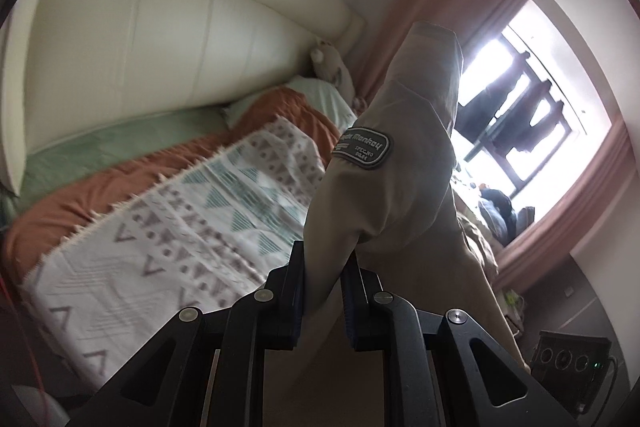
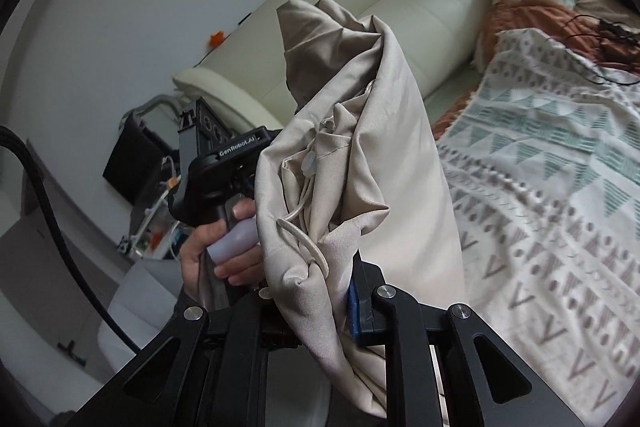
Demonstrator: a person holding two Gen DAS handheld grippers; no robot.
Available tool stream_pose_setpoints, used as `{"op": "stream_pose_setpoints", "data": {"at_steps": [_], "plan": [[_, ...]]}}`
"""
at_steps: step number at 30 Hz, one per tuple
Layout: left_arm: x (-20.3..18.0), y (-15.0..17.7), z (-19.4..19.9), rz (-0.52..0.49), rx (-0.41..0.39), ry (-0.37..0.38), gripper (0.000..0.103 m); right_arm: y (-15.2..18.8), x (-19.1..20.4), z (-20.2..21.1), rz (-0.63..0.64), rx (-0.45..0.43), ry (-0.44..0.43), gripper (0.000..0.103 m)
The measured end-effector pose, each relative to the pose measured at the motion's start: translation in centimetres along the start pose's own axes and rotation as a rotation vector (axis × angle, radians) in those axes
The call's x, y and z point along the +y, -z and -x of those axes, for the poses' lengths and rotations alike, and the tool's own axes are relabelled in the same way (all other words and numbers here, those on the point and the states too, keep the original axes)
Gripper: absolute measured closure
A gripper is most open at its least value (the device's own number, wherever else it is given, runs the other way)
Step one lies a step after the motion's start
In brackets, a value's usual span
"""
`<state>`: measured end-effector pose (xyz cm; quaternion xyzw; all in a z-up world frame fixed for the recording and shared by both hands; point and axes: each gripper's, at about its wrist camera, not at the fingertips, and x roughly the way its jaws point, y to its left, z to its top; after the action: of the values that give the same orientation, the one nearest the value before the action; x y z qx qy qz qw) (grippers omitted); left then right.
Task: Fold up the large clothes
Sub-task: 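Lift the folded beige jacket off the bed with both grippers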
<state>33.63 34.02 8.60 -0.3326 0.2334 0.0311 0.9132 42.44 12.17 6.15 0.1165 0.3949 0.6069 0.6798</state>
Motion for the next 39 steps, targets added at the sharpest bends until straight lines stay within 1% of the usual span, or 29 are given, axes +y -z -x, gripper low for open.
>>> {"op": "stream_pose_setpoints", "data": {"at_steps": [6,12,15,18,21,24,28,31,35,36,38,39], "plan": [[3.8,-1.9,4.3,0.003,-0.06,-0.095,0.087,-0.4,2.9,-6.6,0.035,0.043,-0.069,0.086],[7.7,-3.6,7.7,0.02,-0.095,-0.19,0.087,-0.6,5.3,-12.8,0.06,0.091,-0.143,0.086],[9.6,-4.0,8.5,0.029,-0.093,-0.248,0.087,-0.4,6.1,-15.9,0.066,0.124,-0.17,0.086],[11.0,-4.7,8.5,0.03,-0.086,-0.3,0.087,-0.1,5.9,-18.4,0.047,0.144,-0.216,0.086],[12.0,-5.4,7.0,0.014,-0.063,-0.344,0.087,0.2,4.9,-20.7,0.018,0.152,-0.255,0.086],[13.1,-5.8,4.2,0.011,-0.029,-0.382,0.087,0.3,2.4,-22.1,-0.023,0.149,-0.259,0.086],[15.3,-6.3,-0.9,0.03,0.004,-0.414,0.087,-0.4,-3.2,-23.4,-0.099,0.128,-0.225,0.086],[16.7,-6.7,-4.6,0.043,0.02,-0.445,0.087,-1.2,-8.2,-23.7,-0.197,0.094,-0.21,0.087],[17.6,-7.6,-8.5,0.046,0.059,-0.484,0.087,-2.1,-12.6,-24.0,-0.256,0.074,-0.172,0.088],[17.7,-7.7,-9.3,0.042,0.074,-0.498,0.085,-2.3,-13.3,-24.3,-0.262,0.073,-0.164,0.088],[17.8,-7.7,-10.9,0.001,0.082,-0.551,0.074,-2.4,-14.8,-24.7,-0.264,0.074,-0.136,0.088],[17.5,-7.6,-11.3,-0.027,0.076,-0.58,0.064,-2.3,-15.6,-25.1,-0.263,0.073,-0.116,0.088]]}}
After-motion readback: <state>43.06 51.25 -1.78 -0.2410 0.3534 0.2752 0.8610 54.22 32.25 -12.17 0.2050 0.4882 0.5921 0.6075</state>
